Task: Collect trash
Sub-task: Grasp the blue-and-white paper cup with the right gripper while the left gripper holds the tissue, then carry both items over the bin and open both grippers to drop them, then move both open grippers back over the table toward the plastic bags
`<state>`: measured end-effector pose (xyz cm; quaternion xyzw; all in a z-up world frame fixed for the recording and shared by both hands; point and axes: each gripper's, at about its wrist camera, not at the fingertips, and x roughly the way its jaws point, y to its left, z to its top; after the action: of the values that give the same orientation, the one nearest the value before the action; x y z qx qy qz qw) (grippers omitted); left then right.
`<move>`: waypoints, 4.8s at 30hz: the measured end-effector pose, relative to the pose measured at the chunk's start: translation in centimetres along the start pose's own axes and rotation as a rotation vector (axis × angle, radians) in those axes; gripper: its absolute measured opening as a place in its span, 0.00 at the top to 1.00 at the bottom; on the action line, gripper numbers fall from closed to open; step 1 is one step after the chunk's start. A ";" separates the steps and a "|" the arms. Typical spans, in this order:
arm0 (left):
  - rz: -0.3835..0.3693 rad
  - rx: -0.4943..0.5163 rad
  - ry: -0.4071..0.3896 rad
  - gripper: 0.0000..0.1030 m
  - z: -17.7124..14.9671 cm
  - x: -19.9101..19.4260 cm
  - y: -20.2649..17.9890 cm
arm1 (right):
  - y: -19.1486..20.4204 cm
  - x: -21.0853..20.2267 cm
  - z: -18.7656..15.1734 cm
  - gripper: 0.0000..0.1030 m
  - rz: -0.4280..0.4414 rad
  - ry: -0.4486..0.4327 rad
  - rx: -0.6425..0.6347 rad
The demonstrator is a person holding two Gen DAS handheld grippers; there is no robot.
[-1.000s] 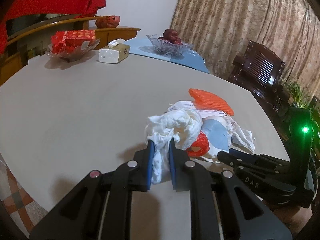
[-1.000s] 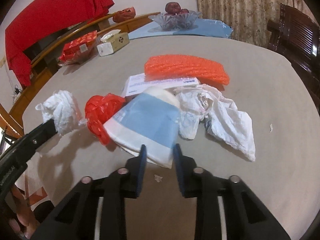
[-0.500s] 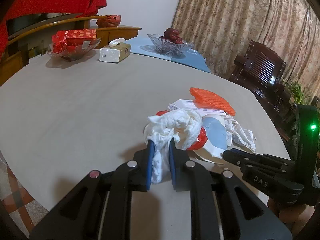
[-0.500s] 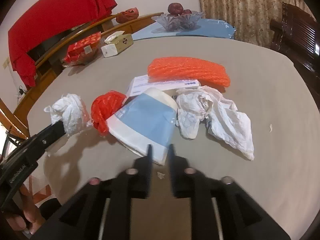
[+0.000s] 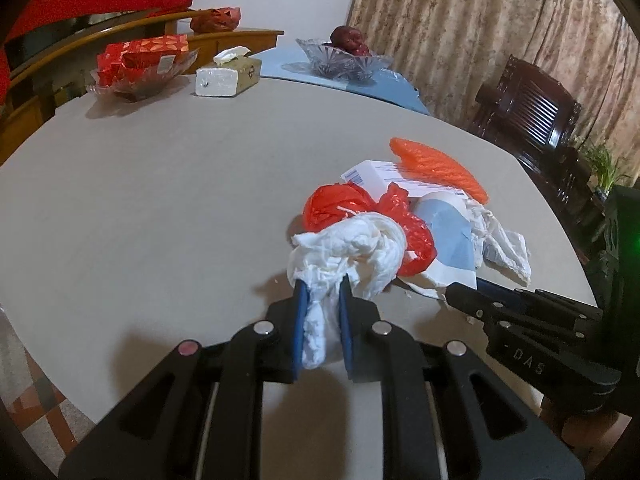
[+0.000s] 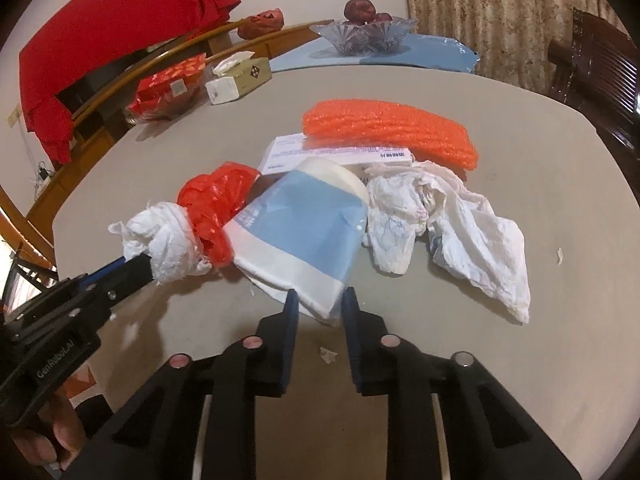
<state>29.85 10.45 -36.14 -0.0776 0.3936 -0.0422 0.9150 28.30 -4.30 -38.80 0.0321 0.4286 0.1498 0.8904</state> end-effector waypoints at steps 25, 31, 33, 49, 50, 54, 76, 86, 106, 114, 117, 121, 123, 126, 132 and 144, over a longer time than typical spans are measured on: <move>-0.010 0.045 -0.103 0.86 0.4 -6.0 -3.8 | -1.7 -10.5 0.5 0.96 -0.002 -0.151 0.020; -0.030 0.078 -0.133 0.86 0.2 -8.1 -6.3 | -2.8 -13.7 0.2 0.96 -0.023 -0.192 0.029; -0.036 0.086 -0.138 0.86 0.2 -8.5 -7.1 | -3.2 -14.7 0.0 0.96 -0.029 -0.204 0.034; -0.096 0.190 -0.162 0.86 -1.2 -11.0 -15.2 | -7.7 -20.8 -2.3 0.96 -0.111 -0.271 0.068; -0.099 0.196 -0.162 0.86 -1.2 -11.0 -15.6 | -8.0 -21.0 -2.5 0.96 -0.117 -0.273 0.070; -0.104 0.215 -0.156 0.86 -1.6 -11.0 -17.6 | -9.7 -22.4 -3.0 0.96 -0.147 -0.288 0.087; -0.184 0.214 -0.086 0.86 -5.1 -10.7 -36.8 | -24.6 -31.0 -9.7 0.96 -0.414 -0.279 0.120; -0.221 0.241 0.028 0.86 -8.6 -7.6 -45.7 | -33.4 -32.3 -13.2 0.96 -0.490 -0.217 0.150; -0.169 0.288 0.030 0.38 -8.2 -6.3 -42.1 | -34.2 -33.0 -14.2 0.66 -0.469 -0.238 0.283; -0.079 0.247 -0.019 0.33 -5.0 -7.7 -34.3 | -26.7 -31.0 -10.7 0.57 -0.368 -0.277 0.223; -0.057 0.226 -0.038 0.32 -3.8 -8.4 -31.0 | -24.3 -30.0 -9.7 0.57 -0.333 -0.274 0.203; -0.014 0.179 -0.069 0.29 -2.1 -9.3 -26.7 | -20.6 -28.2 -7.8 0.57 -0.281 -0.270 0.165; 0.006 0.165 -0.081 0.29 -1.5 -9.4 -24.7 | -19.0 -27.4 -7.0 0.57 -0.262 -0.271 0.149; 0.038 0.141 -0.092 0.29 -0.5 -9.4 -21.9 | -16.8 -26.1 -5.8 0.57 -0.235 -0.266 0.128; 0.097 0.109 -0.098 0.28 0.6 -8.8 -16.5 | -13.3 -23.2 -3.8 0.56 -0.197 -0.245 0.097; 0.151 0.087 -0.028 0.27 2.1 -3.8 -7.9 | -8.7 -14.4 -0.4 0.56 -0.149 -0.161 0.044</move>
<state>28.65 3.42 -30.63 -0.0086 0.3832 0.0111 0.9235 21.62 -16.88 -29.85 0.0318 0.3603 0.0707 0.9296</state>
